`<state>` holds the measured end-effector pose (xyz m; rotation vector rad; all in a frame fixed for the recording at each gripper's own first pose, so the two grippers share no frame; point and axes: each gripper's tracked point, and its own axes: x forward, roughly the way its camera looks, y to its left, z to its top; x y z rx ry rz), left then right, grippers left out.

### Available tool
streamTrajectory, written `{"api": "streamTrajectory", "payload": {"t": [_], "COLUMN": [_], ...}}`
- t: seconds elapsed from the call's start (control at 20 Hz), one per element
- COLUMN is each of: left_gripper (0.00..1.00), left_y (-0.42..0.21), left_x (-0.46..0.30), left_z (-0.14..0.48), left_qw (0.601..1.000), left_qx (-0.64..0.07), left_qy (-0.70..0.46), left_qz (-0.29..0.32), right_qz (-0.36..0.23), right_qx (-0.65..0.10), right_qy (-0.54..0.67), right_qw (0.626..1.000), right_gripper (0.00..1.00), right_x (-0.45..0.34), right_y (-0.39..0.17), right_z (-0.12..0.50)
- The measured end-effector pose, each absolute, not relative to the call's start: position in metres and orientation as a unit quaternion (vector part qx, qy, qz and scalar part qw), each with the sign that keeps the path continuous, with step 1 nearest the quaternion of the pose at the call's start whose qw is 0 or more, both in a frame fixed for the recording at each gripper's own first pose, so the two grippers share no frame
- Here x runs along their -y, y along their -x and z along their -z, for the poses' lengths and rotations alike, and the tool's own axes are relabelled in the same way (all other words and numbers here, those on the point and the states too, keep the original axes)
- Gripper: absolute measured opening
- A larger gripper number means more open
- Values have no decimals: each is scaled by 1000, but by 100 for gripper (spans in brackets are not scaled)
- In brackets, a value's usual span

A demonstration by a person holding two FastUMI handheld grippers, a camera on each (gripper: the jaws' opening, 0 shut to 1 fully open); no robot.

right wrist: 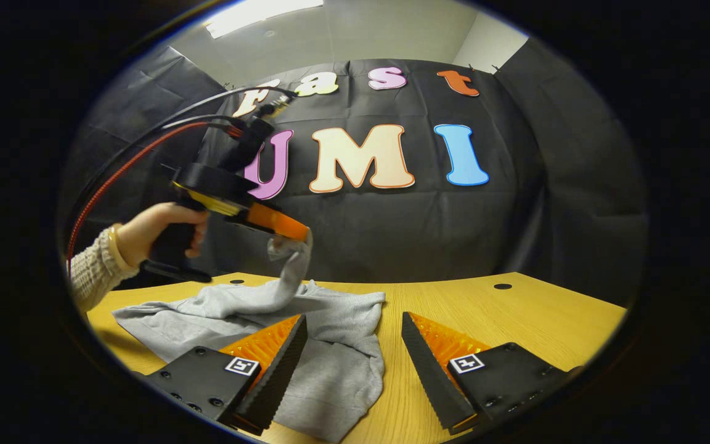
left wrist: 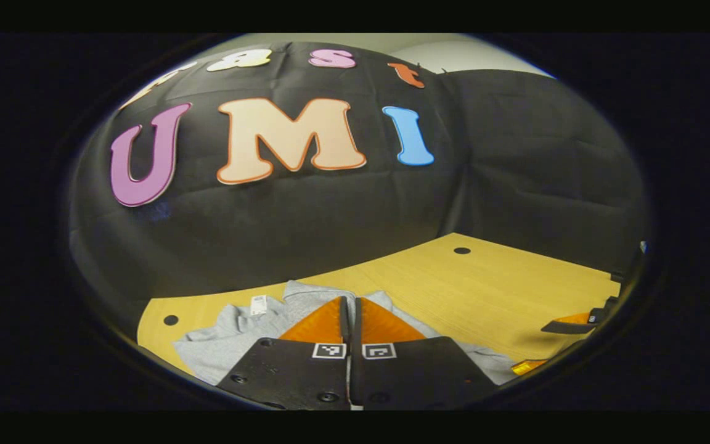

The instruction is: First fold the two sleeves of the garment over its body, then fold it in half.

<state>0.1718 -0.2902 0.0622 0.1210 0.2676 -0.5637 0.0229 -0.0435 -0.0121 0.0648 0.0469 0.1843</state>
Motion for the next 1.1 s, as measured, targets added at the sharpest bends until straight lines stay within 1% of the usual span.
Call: {"api": "streamTrajectory", "payload": {"t": [0.2, 0.5, 0.55, 0.6, 0.65, 0.7, 0.75, 0.8, 0.9, 1.1], "left_gripper": [0, 0, 14, 23, 61, 99, 88, 94, 94, 93], "left_y": [-178, -183, -179, -181, -192, -190, -195, -192, -184, -164], "left_x": [318, 336, 336, 335, 333, 319, 312, 306, 299, 257], "left_z": [-15, 16, 15, 18, 16, 13, 6, -4, -28, -68], "left_qw": [941, 931, 927, 928, 933, 938, 942, 946, 953, 962], "left_qx": [-173, -202, -203, -199, -191, -175, -160, -148, -118, -79], "left_qy": [-55, -75, -80, -93, -112, -132, -144, -143, -118, -106], "left_qz": [287, 296, 306, 300, 285, 270, 258, 252, 254, 238], "right_qz": [-91, -90, -90, -90, -90, -89, -89, -89, -89, -90], "right_qx": [-23, -22, -22, -22, -22, -22, -22, -22, -22, -22], "right_qy": [-32, -32, -32, -32, -32, -32, -32, -32, -32, -32], "right_qw": [995, 995, 995, 995, 995, 995, 995, 995, 995, 995], "right_gripper": [96, 96, 96, 96, 96, 96, 96, 96, 96, 96], "right_x": [43, 42, 42, 42, 42, 42, 41, 42, 41, 40], "right_y": [-22, -19, -19, -18, -18, -17, -17, -18, -17, -17], "right_z": [12, 12, 12, 13, 13, 13, 12, 12, 12, 12]}}
